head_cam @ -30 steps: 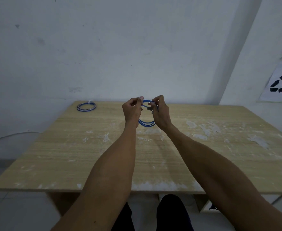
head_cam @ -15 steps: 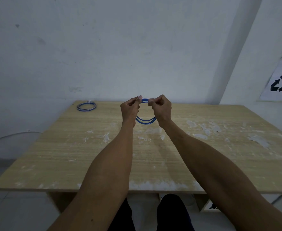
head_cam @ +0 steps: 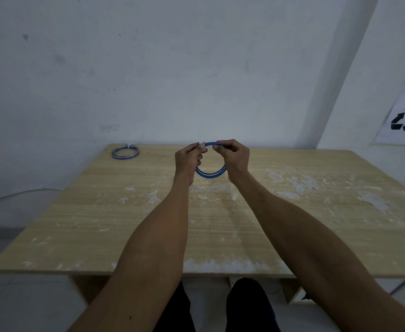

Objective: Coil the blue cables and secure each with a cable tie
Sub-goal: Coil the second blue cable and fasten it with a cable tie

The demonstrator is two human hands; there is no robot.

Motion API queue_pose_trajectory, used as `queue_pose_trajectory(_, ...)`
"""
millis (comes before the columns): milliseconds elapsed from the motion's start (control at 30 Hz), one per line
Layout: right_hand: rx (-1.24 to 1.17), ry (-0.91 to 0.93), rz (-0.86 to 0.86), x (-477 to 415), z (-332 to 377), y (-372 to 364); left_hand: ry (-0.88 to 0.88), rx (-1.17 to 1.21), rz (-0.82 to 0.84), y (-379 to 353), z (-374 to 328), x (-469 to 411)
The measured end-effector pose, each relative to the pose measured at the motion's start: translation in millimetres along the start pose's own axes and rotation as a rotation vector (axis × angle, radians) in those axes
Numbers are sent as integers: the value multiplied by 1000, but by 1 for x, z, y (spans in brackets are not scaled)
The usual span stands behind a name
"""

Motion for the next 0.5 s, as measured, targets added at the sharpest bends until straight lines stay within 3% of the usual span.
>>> queue_pose_trajectory(233, -69, -8, 76, 2, 2, 4, 11, -21, 43, -2, -3, -3)
queue_pose_trajectory(500, -181, -92, 16, 3, 2, 1, -16, -94, 33, -2, -1, -3)
Point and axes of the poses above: each hand's wrist, its own x-axis away from the middle knuckle, its own y-axis out of the back of the hand, z = x × y, the point moved 1 cm from there along -x, towards the middle knuckle, and after that the axes turned 1 degree about -y, right-handed, at the moved point
